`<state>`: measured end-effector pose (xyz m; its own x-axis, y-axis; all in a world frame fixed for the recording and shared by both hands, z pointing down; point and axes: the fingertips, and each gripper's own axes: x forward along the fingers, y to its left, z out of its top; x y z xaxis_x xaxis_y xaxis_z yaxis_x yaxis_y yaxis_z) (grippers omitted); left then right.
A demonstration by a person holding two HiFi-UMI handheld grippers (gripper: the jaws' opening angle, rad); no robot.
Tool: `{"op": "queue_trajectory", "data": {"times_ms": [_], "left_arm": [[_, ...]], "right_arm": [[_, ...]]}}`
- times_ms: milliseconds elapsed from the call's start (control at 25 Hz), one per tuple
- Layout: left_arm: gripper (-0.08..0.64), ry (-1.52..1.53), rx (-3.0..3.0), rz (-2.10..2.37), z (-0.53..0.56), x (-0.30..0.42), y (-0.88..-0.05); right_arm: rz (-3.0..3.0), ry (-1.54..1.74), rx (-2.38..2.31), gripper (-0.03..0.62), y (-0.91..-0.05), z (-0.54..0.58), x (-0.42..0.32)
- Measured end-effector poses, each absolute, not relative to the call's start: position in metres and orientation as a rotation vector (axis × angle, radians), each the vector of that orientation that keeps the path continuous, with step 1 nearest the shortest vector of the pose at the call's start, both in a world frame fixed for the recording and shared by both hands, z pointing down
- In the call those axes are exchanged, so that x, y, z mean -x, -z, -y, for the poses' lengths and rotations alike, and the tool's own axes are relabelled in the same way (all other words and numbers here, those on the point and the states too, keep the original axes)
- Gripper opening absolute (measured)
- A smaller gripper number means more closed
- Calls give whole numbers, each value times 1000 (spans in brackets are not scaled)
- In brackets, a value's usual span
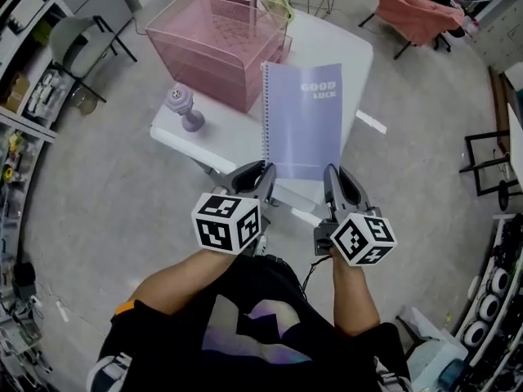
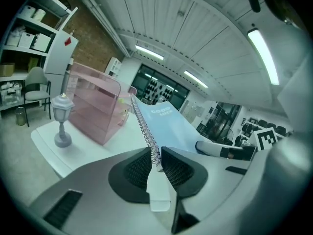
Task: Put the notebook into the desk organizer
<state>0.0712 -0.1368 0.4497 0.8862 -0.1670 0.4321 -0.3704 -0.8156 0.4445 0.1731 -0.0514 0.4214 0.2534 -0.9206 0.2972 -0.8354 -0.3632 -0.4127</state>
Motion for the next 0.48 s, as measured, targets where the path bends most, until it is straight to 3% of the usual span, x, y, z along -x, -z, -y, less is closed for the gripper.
{"op": "queue_trajectory", "data": {"times_ms": [480], "left_arm": [[66, -325, -2578, 448, 235, -110, -359]], "right_arm": [[-1843, 541, 2368, 44, -327, 158, -212]]}}
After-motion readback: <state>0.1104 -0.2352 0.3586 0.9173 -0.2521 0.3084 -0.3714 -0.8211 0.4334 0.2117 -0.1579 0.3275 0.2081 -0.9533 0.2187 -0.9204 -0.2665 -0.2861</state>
